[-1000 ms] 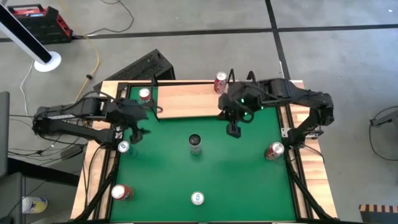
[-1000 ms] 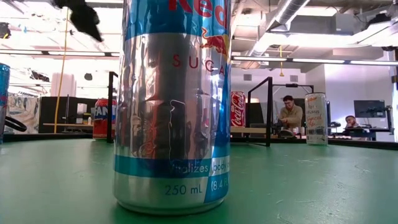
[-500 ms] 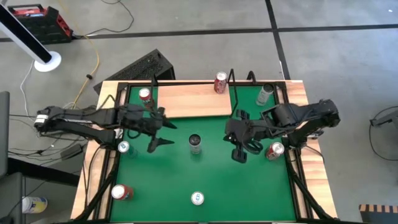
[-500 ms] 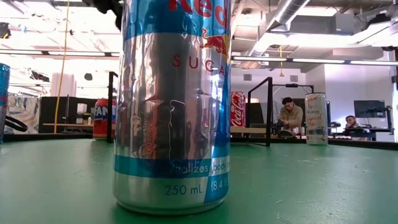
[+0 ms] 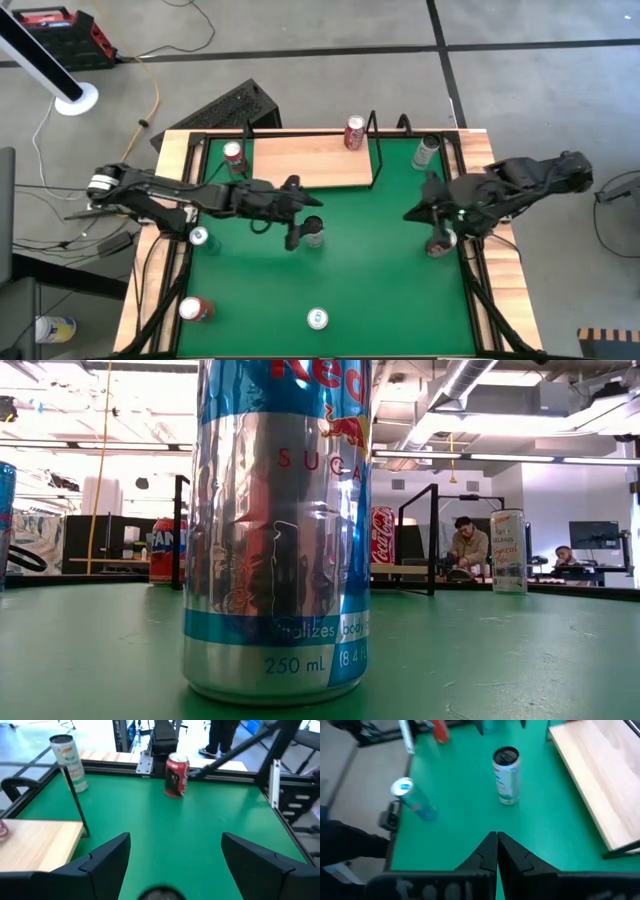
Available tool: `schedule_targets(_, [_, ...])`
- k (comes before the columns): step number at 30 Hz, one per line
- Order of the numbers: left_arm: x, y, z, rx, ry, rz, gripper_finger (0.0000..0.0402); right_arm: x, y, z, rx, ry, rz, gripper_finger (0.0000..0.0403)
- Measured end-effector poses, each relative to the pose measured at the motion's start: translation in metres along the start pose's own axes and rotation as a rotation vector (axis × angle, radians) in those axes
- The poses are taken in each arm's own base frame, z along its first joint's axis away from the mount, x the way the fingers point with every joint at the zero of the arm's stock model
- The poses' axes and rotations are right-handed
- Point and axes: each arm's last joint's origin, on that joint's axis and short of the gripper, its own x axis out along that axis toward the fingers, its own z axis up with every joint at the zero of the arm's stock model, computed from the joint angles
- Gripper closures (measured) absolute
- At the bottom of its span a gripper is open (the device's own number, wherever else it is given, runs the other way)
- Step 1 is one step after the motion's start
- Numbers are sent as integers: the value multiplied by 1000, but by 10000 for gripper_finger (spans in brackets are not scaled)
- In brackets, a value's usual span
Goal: Place canned beverage on shelf
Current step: Put the top orange soda can on the shelf
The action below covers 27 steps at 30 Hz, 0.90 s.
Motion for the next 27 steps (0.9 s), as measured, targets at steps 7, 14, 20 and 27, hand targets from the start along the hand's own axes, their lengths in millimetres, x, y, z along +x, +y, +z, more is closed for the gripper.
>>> schedule_targets(7, [27,-6,16,36,73,-34,104,-14,-11,-17,14,-68,43,378])
schedule_targets(14, [32,-6,9,121,198,-38,104,-2,-10,-17,39,-82,46,361])
schedule_targets(20, [31,-4,-4,105,292,-29,104,11,-7,-14,33,-63,37,368])
schedule_targets(27, [29,-1,-11,143,358,39,104,18,-4,-7,36,-98,47,374])
